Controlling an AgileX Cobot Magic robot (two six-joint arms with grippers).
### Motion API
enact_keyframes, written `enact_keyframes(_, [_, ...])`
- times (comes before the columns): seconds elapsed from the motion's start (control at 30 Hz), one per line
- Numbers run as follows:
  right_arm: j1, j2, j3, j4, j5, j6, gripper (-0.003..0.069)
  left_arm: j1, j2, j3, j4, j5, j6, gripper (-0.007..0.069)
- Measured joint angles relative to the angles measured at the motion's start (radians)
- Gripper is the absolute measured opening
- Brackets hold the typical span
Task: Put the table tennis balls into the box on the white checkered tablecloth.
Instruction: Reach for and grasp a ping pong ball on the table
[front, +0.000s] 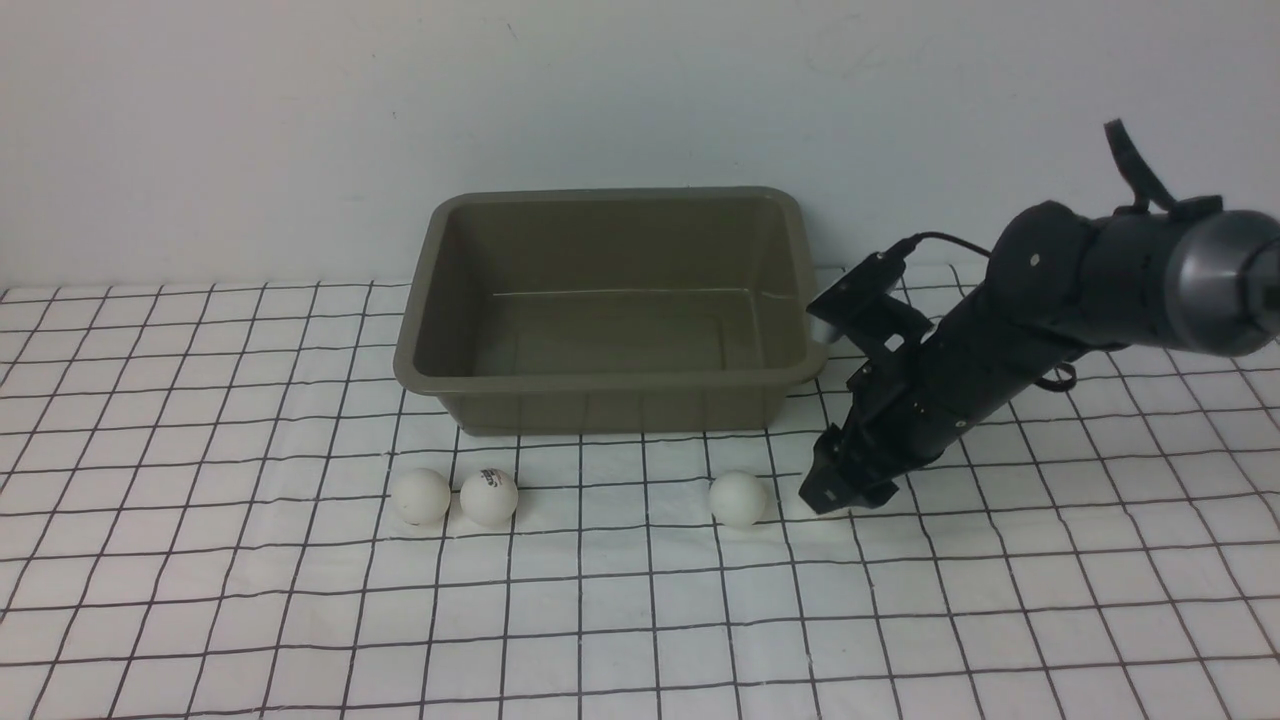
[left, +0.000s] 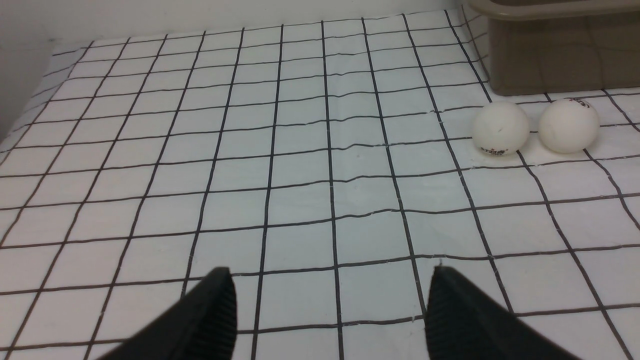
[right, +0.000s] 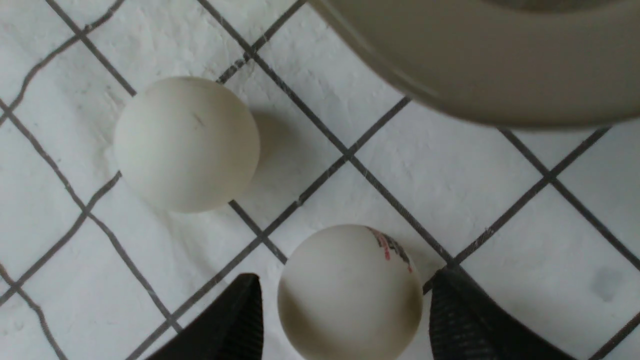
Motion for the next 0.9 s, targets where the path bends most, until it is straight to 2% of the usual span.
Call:
enact_keyframes(0.2, [0.0,0.003,0.0,0.003,-0.001,0.0,0.0409,0.0,0.0,0.0,0.0,0.0,0.0,0.0459])
enact_keyframes(0.3, [0.0,0.003,0.0,0.003,-0.002,0.003,0.0375,0.0,0.0,0.0,0.0,0.0,0.0,0.0459])
enact_keyframes(0.37, [0.0,0.003,0.0,0.003,-0.012,0.011,0.0324,0.0,0.0,0.0,0.0,0.0,0.0,0.0459])
enact_keyframes(0.53, [0.0,-0.026,0.0,-0.005,-0.031,0.018,0.0325,0.0,0.0,0.0,0.0,0.0,0.0,0.0459])
enact_keyframes(0.63, [0.0,-0.075,-0.02,-0.06,-0.015,0.065,0.0325,0.0,0.0,0.0,0.0,0.0,0.0,0.0459])
enact_keyframes(0.8, [-0.012,-0.167,-0.086,-0.275,0.098,0.25,0.0325,0.0,0.0,0.0,0.0,0.0,0.0,0.0459])
enact_keyframes(0.9, [-0.018,-0.179,-0.14,-0.261,0.095,0.249,0.0325,0.0,0.0,0.0,0.0,0.0,0.0,0.0459])
